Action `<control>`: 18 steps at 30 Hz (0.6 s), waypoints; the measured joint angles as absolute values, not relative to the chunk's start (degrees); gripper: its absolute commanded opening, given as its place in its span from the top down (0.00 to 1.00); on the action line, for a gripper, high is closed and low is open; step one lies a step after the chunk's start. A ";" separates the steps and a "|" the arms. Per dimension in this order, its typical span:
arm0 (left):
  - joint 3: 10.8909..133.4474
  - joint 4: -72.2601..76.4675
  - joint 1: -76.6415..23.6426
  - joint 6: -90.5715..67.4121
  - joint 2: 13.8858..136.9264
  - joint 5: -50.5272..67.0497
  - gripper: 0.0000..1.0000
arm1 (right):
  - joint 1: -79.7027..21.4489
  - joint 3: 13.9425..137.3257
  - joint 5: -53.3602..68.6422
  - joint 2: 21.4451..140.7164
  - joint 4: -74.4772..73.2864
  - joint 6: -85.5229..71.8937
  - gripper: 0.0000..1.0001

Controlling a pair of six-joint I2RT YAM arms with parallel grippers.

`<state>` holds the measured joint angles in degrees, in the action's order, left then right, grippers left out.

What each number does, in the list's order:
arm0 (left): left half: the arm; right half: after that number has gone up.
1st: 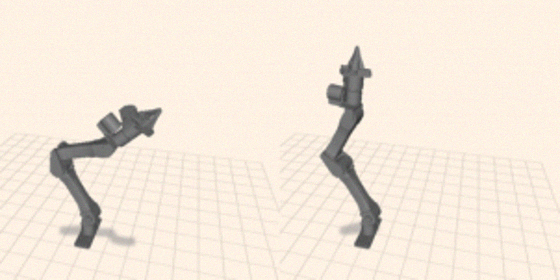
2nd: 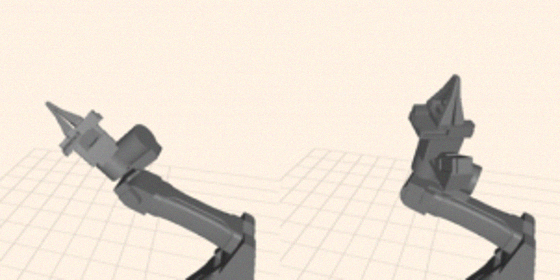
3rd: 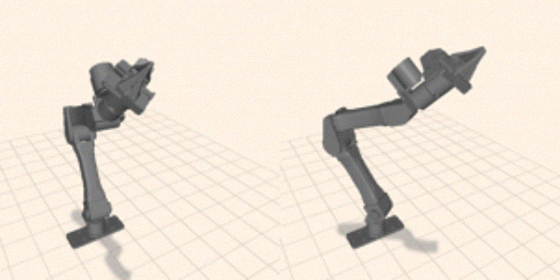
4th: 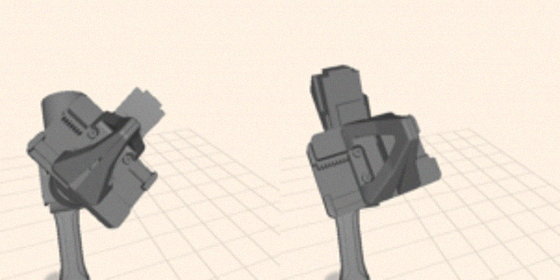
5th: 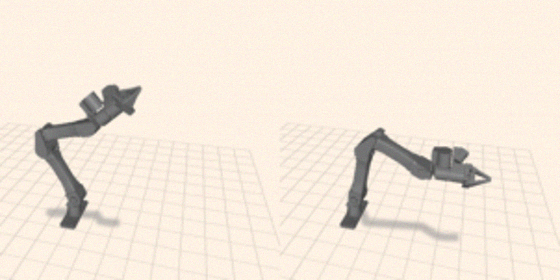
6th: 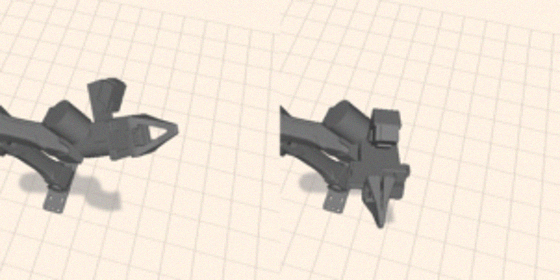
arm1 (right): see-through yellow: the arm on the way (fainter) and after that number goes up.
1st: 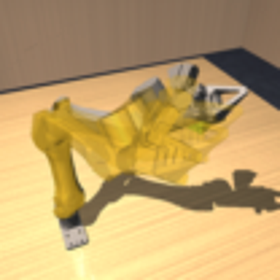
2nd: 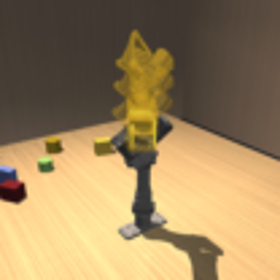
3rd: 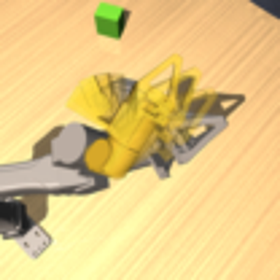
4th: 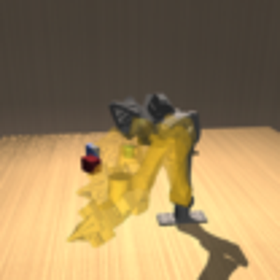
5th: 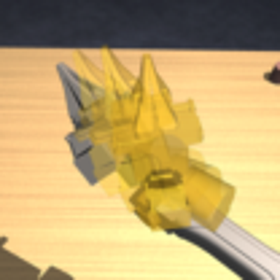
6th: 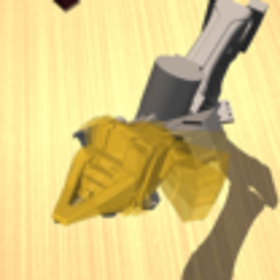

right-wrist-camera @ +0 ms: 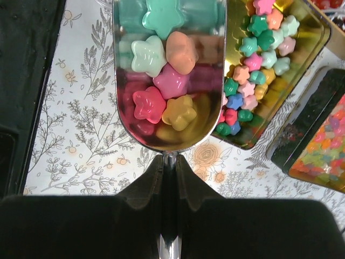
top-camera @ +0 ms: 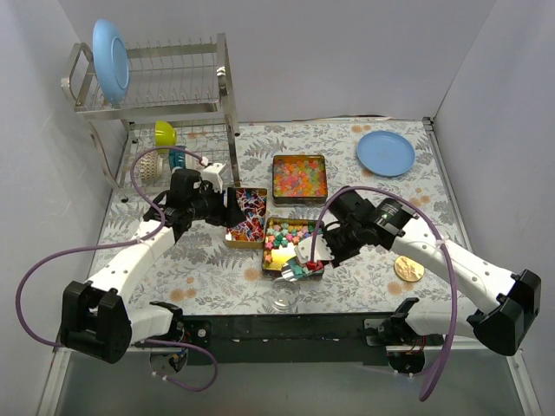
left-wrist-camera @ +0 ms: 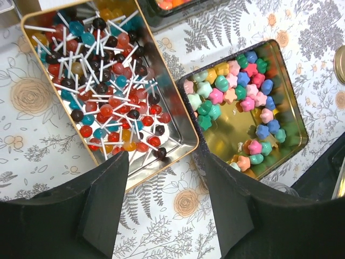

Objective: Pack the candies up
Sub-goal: Place the fake candies in the packing bottle.

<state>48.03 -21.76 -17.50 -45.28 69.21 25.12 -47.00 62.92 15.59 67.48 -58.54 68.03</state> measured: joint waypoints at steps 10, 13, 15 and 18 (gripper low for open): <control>47.07 -20.84 -16.27 -46.81 64.64 24.77 0.39 | -58.98 65.52 6.76 72.82 -60.23 65.19 0.99; 47.07 -20.82 -16.27 -47.24 63.90 24.58 0.38 | -61.43 65.87 3.57 74.61 -60.73 64.58 0.99; 47.07 -20.82 -16.27 -47.40 63.35 24.43 0.38 | -62.98 66.24 0.64 75.72 -61.19 64.18 0.99; 47.07 -20.78 -16.27 -47.40 62.48 24.38 0.38 | -65.01 68.16 -3.29 78.11 -63.13 63.11 0.99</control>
<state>47.07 -20.78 -16.27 -47.40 62.48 24.38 -65.01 68.16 -3.29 78.11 -63.13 63.11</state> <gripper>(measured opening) 0.618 0.165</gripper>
